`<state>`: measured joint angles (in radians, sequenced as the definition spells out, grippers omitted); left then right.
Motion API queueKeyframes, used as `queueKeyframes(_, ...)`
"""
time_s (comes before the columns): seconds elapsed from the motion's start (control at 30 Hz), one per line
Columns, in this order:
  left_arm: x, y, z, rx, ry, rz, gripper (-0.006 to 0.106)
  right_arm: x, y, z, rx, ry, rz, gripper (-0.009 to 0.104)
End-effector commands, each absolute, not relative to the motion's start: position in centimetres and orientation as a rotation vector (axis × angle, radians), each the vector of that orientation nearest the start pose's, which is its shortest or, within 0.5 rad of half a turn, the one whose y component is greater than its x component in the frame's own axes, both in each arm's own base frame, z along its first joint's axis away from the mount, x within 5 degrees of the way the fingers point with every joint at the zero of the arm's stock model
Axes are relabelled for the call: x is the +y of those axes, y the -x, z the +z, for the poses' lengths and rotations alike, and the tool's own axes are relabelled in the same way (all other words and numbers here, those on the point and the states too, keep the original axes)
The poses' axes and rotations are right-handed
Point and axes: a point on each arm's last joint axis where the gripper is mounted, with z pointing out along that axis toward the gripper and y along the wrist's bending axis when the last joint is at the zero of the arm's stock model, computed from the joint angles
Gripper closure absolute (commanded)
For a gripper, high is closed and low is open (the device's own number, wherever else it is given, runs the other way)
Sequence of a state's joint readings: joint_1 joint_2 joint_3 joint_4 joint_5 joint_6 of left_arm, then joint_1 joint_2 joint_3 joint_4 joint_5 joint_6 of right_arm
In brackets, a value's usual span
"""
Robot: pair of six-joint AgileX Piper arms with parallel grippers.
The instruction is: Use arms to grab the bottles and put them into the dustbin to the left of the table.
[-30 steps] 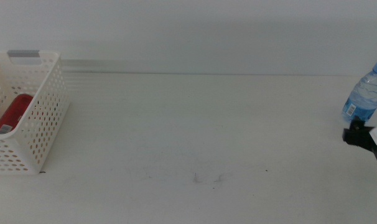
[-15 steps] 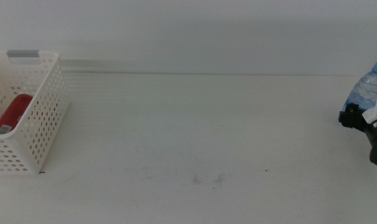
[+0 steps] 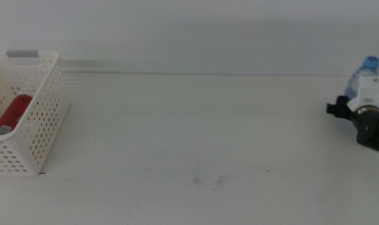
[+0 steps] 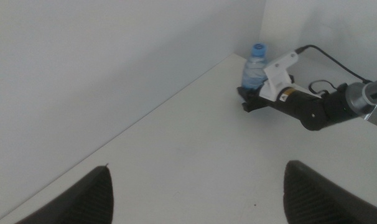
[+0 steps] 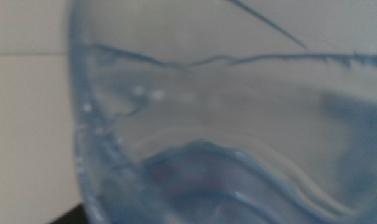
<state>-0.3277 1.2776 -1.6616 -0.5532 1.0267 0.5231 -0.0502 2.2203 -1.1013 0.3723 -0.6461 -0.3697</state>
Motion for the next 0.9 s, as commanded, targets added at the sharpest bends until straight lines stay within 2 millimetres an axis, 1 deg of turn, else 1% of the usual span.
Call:
queueKeyframes(0.0, -11.6, -21.4, 50.3, 1.853, -0.814, -0.547, 0.007, -3.3, -43.7, 9.6, 2.000, -0.045, -0.272, 0.089)
queueKeyframes(0.03, -11.6, -21.4, 50.3, 1.853, -0.814, -0.547, 0.007, -2.7, -43.8, 10.3, 1.990, -0.042, -0.256, 0.096)
queueKeyframes(0.1, -11.6, -21.4, 50.3, 1.853, -0.814, -0.547, 0.007, -0.9, -44.1, 12.0, 1.959, -0.006, -0.220, 0.091)
queueKeyframes(0.17, -11.6, -21.4, 50.3, 1.853, -0.814, -0.547, 0.007, 1.5, -44.3, 13.7, 1.926, 0.062, -0.176, 0.090)
queueKeyframes(0.23, -11.6, -21.4, 50.3, 1.850, -0.812, -0.546, 0.007, 4.9, -44.4, 14.9, 1.908, 0.166, -0.094, 0.092)
queueKeyframes(0.27, -11.6, -21.4, 50.4, 1.849, -0.810, -0.545, 0.007, 6.4, -44.3, 15.3, 1.896, 0.217, -0.058, 0.094)
queueKeyframes(0.3, -11.6, -21.4, 50.4, 1.849, -0.810, -0.545, 0.007, 8.4, -44.2, 15.5, 1.874, 0.291, -0.014, 0.096)
queueKeyframes(0.37, -11.6, -21.4, 50.4, 1.849, -0.809, -0.547, 0.007, 12.0, -43.6, 15.3, 1.842, 0.417, 0.074, 0.098)
queueKeyframes(0.43, -11.6, -21.4, 50.4, 1.849, -0.809, -0.547, 0.007, 15.2, -43.0, 14.8, 1.787, 0.470, 0.182, 0.098)
queueKeyframes(0.57, -11.6, -21.4, 50.4, 1.849, -0.809, -0.547, 0.007, 19.9, -42.2, 13.3, 1.747, 0.565, 0.311, 0.098)
queueKeyframes(0.67, -11.6, -21.4, 50.4, 1.849, -0.809, -0.547, 0.007, 22.3, -41.8, 12.1, 1.742, 0.614, 0.352, 0.098)
queueKeyframes(0.73, -11.6, -21.4, 50.4, 1.849, -0.809, -0.547, 0.007, 23.5, -41.7, 11.6, 1.733, 0.634, 0.370, 0.097)
queueKeyframes(0.8, -11.6, -21.4, 50.4, 1.849, -0.809, -0.547, 0.007, 24.0, -41.7, 11.0, 1.734, 0.643, 0.377, 0.095)
queueKeyframes(0.87, -11.6, -21.4, 50.4, 1.849, -0.809, -0.547, 0.007, 24.3, -41.7, 10.7, 1.737, 0.650, 0.379, 0.087)
